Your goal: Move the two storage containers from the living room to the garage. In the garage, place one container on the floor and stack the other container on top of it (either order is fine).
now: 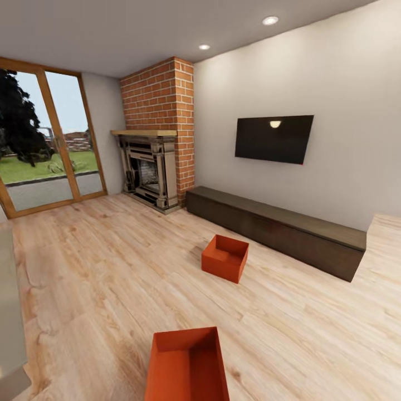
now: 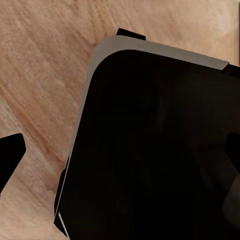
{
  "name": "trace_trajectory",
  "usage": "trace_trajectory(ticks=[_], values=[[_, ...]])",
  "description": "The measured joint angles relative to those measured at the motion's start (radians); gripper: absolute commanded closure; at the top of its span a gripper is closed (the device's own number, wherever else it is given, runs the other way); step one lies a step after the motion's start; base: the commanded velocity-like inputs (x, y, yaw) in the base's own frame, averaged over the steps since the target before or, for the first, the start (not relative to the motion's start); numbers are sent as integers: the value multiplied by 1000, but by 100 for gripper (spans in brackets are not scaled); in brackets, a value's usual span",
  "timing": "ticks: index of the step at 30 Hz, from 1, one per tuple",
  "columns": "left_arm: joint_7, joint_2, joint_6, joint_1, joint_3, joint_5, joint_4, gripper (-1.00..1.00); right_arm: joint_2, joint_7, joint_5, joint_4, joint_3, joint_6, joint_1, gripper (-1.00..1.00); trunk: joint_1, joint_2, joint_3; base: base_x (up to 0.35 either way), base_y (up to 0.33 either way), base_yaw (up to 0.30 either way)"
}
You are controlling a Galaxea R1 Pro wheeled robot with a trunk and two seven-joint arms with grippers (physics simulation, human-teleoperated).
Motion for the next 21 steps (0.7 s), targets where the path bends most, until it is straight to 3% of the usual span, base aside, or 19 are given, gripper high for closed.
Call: trace_trajectory(ticks=[5, 21], values=[[0, 0, 0, 0, 0, 0, 0, -100, 0, -1, 0, 0, 0, 0, 0, -100, 0, 0, 0, 47, 0, 138], [0, 0, 0, 0, 0, 0, 0, -100, 0, -1, 0, 0, 0, 1, 0, -100, 0, 0, 0, 2, 0, 260]])
